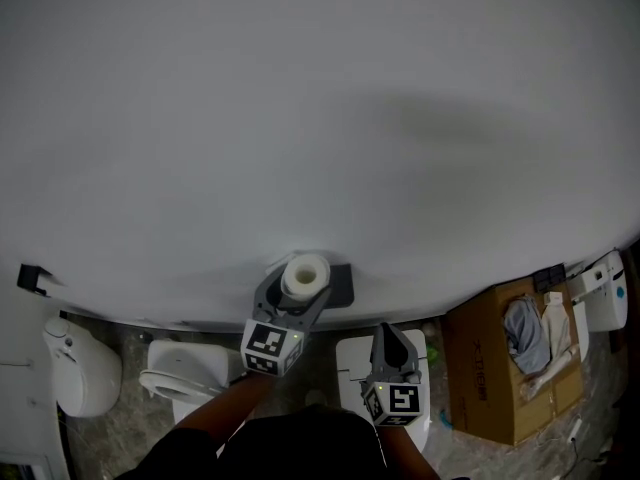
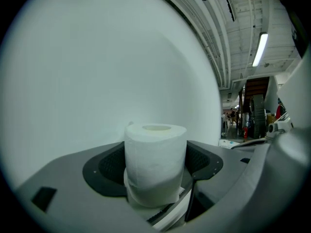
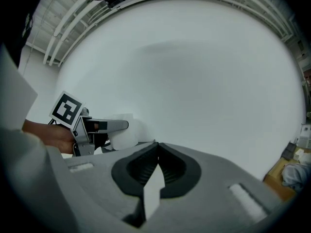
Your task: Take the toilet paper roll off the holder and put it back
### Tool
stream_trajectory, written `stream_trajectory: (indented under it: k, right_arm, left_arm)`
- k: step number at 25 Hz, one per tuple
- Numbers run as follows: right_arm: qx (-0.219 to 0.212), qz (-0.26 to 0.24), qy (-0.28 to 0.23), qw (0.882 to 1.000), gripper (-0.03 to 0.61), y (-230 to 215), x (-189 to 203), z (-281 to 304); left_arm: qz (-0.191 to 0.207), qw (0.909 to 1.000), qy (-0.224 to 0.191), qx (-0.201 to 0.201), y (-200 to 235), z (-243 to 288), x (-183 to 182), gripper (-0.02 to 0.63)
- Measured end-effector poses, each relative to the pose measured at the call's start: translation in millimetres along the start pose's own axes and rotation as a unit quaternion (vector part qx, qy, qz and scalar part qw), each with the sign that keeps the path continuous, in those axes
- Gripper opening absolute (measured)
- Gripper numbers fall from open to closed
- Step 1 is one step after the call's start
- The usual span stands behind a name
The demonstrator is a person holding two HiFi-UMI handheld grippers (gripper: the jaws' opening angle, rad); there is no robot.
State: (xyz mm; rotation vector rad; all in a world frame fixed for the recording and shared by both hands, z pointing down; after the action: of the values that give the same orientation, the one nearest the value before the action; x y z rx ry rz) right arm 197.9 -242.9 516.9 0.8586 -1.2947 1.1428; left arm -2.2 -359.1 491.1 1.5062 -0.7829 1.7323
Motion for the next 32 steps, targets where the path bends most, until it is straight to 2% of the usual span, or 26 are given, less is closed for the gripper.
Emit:
stream_trajectory:
  k: [5, 8, 15, 19, 22, 25, 32]
  right_arm:
    - [0.009, -0.001, 0.002, 1.000, -0.002, 5.8, -4.1, -4.8]
    - [0.019, -0.001, 0.007, 1.000, -0.002, 5.1, -5.9, -6.6]
    - [0.014, 0.006, -0.012, 1.000, -0.002, 8.1, -1.3, -12.8]
    - [0.011, 0.004, -0.010, 1.000, -0.002, 16.8, -5.6, -17.2]
    - [0.004, -0.009, -0.003, 1.000, -0.002, 26.7, -10.7, -21.8]
    - [-0.009, -0.011, -0.016, 1.000, -0.002, 40.8, -13.5, -25.0]
    - [-0.052, -0.027, -0.016, 0.998, -0.002, 93.4, -20.3, -38.5]
  left_arm:
    - [0.036, 0.9991, 0.022, 0.007, -2.7, 0.6, 2.1, 0.348]
    - [0.040, 0.9989, 0.022, 0.009, -4.1, 1.7, 2.6, 0.351]
    - [0.014, 0.9996, 0.022, 0.007, 0.4, -3.8, 0.6, 0.377]
    - [-0.017, 0.9997, 0.016, 0.007, 6.8, -21.1, -5.4, 0.385]
    - [-0.019, 0.9998, -0.001, 0.000, 9.7, -42.3, -14.2, 0.385]
    - [-0.028, 0.9994, -0.020, -0.010, 12.1, -69.1, -21.3, 0.383]
    - [-0.048, 0.9973, -0.049, -0.026, 12.7, -148.8, -20.9, 0.376]
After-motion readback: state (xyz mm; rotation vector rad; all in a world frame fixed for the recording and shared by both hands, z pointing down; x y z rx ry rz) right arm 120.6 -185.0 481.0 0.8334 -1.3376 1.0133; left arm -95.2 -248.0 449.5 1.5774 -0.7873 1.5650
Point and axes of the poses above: the fingertips, and each gripper's own axes: z forward along the fingers, y to its left, x out of its underside, the point moved 8 cm from there along -z, backward along the fingers, and after that the axes turned 5 degrees about -x, right-handed, at the moved point
